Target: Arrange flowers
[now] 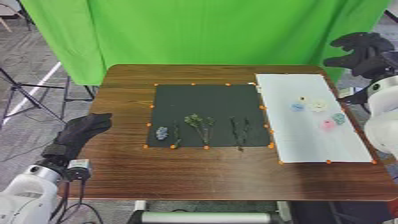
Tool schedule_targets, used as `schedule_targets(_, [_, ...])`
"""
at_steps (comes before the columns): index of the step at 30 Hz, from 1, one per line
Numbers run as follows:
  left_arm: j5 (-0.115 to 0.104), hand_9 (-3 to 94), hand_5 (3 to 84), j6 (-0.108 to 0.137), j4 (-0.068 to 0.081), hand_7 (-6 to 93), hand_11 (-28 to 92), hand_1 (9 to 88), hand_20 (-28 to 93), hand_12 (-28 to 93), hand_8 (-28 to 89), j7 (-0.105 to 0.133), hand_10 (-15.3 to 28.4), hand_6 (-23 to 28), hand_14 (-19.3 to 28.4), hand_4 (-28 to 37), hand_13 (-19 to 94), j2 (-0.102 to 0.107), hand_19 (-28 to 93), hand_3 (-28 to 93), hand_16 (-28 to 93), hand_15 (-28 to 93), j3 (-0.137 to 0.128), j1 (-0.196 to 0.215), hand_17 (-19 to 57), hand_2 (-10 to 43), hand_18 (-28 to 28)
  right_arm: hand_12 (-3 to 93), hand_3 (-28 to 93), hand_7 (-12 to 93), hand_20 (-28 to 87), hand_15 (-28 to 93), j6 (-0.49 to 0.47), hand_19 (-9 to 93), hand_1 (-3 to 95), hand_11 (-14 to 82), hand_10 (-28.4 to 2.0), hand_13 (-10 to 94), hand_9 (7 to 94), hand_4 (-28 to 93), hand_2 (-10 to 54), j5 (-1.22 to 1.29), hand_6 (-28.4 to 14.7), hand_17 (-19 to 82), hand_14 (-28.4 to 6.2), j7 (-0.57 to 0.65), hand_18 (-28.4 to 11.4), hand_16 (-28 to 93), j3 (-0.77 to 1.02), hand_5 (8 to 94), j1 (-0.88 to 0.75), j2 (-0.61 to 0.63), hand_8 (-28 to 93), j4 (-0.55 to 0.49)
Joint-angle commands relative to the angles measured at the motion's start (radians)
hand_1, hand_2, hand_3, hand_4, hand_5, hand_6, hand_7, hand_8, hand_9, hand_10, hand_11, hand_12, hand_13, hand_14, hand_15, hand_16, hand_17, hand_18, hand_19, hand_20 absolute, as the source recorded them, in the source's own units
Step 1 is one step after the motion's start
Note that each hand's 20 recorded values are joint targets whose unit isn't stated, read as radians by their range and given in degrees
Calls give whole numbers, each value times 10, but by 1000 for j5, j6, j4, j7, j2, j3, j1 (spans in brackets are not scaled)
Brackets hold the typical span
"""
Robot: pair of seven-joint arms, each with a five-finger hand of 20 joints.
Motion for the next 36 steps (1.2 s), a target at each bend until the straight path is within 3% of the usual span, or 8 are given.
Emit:
schedule_targets(1, [7, 401, 434, -21, -8, 108, 162, 248, 112, 105, -51, -13, 166, 66, 185, -236, 300, -22, 117, 576, -14, 145, -2, 18, 2, 34, 111, 246, 657, 121, 598, 706, -31, 932, 366, 90, -154, 780, 553, -149, -95, -3, 13, 538, -52, 58, -156, 306, -14, 526, -246, -63, -47, 67])
schedule_targets(14, [7, 403, 438, -31, -13, 112, 163, 246, 111, 106, -52, -19, 167, 59, 185, -238, 301, -36, 116, 576, -15, 144, -4, 26, 3, 37, 111, 266, 655, 141, 631, 728, -90, 932, 378, 159, -151, 787, 585, -144, -95, 15, 16, 552, -51, 85, -164, 303, -6, 547, -277, -87, -53, 120])
schedule_targets(23, [7, 403, 438, -33, -19, 112, 163, 246, 111, 106, -53, -17, 166, 58, 185, -240, 300, -40, 116, 575, -14, 144, -6, 33, 3, 38, 111, 262, 655, 142, 632, 728, -68, 932, 386, 156, -150, 785, 582, -142, -95, 50, 17, 551, -51, 51, -164, 303, 16, 549, -285, -93, -54, 85])
schedule_targets(36, [10, 403, 438, -57, -12, 110, 162, 244, 112, 106, -52, -29, 167, 58, 185, -240, 301, -37, 117, 577, -14, 143, -1, 17, 2, 38, 112, 260, 656, 141, 630, 726, -66, 932, 375, 142, -153, 782, 574, -139, -95, 8, 16, 548, -52, 31, -165, 304, 135, 548, -382, -83, -54, -7])
